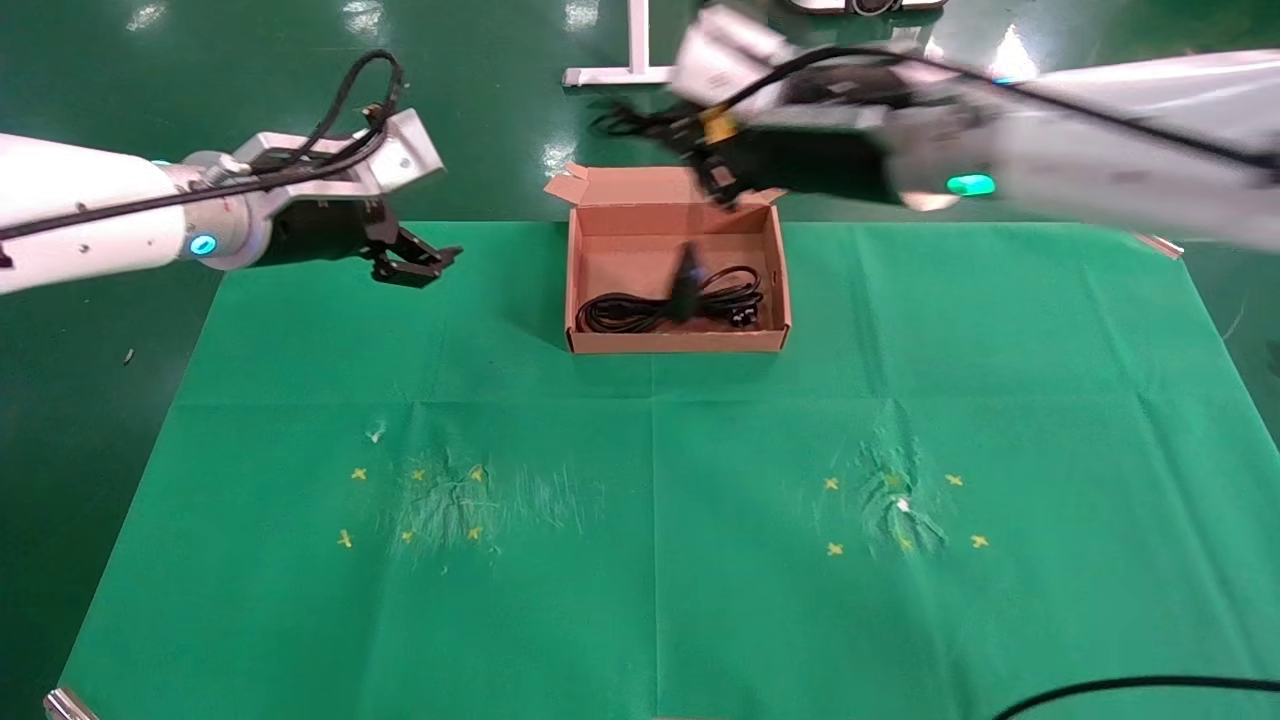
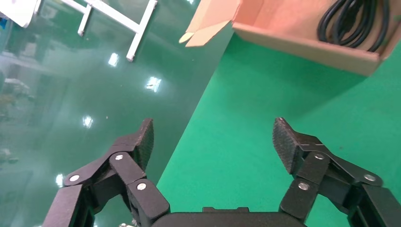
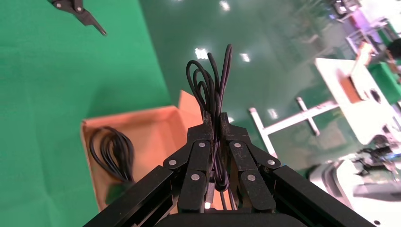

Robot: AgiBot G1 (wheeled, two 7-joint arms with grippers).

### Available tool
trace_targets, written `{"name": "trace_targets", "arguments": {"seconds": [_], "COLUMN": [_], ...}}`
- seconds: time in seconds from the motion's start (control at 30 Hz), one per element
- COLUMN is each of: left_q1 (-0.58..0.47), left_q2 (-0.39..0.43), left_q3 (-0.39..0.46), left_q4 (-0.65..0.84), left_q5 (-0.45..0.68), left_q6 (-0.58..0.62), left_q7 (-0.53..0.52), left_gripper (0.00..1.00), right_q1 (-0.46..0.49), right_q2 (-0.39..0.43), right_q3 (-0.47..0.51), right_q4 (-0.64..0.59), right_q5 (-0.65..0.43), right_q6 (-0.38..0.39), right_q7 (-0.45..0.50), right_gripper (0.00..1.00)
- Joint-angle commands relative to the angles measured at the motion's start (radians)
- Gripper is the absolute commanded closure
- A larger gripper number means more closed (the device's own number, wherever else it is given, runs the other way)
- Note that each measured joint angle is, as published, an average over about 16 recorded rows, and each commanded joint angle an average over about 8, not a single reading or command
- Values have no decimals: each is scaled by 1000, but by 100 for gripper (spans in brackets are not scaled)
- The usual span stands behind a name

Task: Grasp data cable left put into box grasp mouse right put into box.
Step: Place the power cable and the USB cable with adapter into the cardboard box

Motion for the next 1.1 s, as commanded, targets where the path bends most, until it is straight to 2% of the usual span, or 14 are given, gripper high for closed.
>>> {"name": "trace_targets", "arguments": {"seconds": [0.03, 0.17, 0.2, 0.23, 0.43, 0.47, 0.5, 0.93, 1.1], "left_q1": [3, 7, 8, 9, 11, 11, 12, 12, 12], "left_q2": [-8, -16, -17, -19, -28, -29, -30, -25, -24], "left_q3": [5, 9, 10, 10, 13, 13, 14, 12, 12], "left_q4": [-31, -67, -74, -80, -107, -108, -110, -100, -99], "left_q5": [31, 72, 80, 86, 112, 113, 115, 108, 107], "left_q6": [1, 5, 6, 7, 9, 9, 9, 9, 9], "left_q7": [-44, -96, -106, -114, -143, -144, -145, -139, -138], "left_gripper": [0, 0, 0, 0, 0, 0, 0, 0, 0], "right_q1": [18, 29, 31, 32, 37, 38, 38, 33, 14], "right_q2": [-67, -131, -141, -148, -177, -179, -181, -166, -142], "right_q3": [-30, -60, -66, -70, -89, -90, -92, -84, -70], "right_q4": [-43, -147, -173, -195, -305, -312, -320, -283, -266], "right_q5": [-43, -89, -99, -107, -149, -152, -155, -137, -89], "right_q6": [17, 43, 48, 53, 78, 79, 82, 73, 51], "right_q7": [-9, -23, -26, -29, -36, -36, -36, -36, -43], "right_gripper": [100, 100, 95, 86, 11, 3, 0, 0, 0]}}
